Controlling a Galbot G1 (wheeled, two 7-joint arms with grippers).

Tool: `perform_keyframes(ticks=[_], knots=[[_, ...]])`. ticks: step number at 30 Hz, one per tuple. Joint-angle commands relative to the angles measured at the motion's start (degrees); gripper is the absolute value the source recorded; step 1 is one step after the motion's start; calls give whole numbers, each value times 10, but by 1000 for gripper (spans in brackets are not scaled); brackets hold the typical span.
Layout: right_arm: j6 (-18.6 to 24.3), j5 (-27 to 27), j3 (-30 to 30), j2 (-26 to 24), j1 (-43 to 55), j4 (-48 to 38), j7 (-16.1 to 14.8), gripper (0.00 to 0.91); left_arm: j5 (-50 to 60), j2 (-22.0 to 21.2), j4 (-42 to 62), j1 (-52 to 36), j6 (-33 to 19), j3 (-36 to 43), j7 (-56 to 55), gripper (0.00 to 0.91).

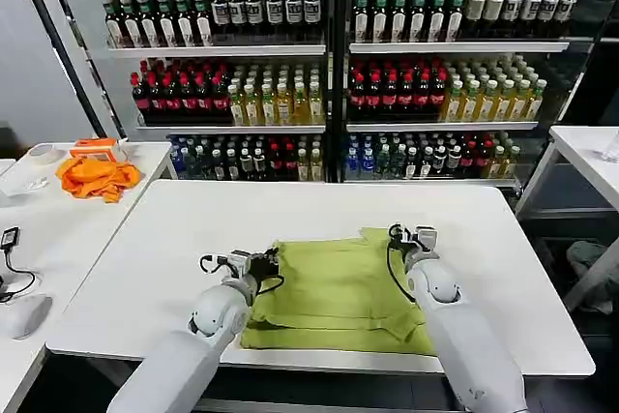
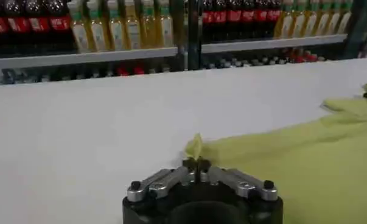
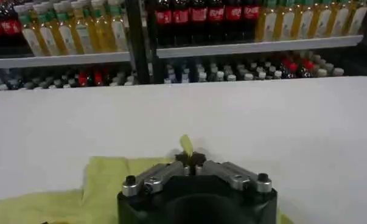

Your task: Fold and organize the clothes.

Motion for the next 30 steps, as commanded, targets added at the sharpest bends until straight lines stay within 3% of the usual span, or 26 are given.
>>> perform_keyframes(ticks=[1, 14, 30], knots=[[0, 3, 9, -12, -27, 81, 4, 0, -39, 14, -90, 30, -6, -16, 3, 30], [-6, 14, 51, -47, -110, 219, 3, 0, -54, 42, -156, 66, -13, -33, 4, 30], [-12, 23, 154, -89, -293, 397, 5, 0, -38, 78, -229, 168, -30, -60, 2, 20]])
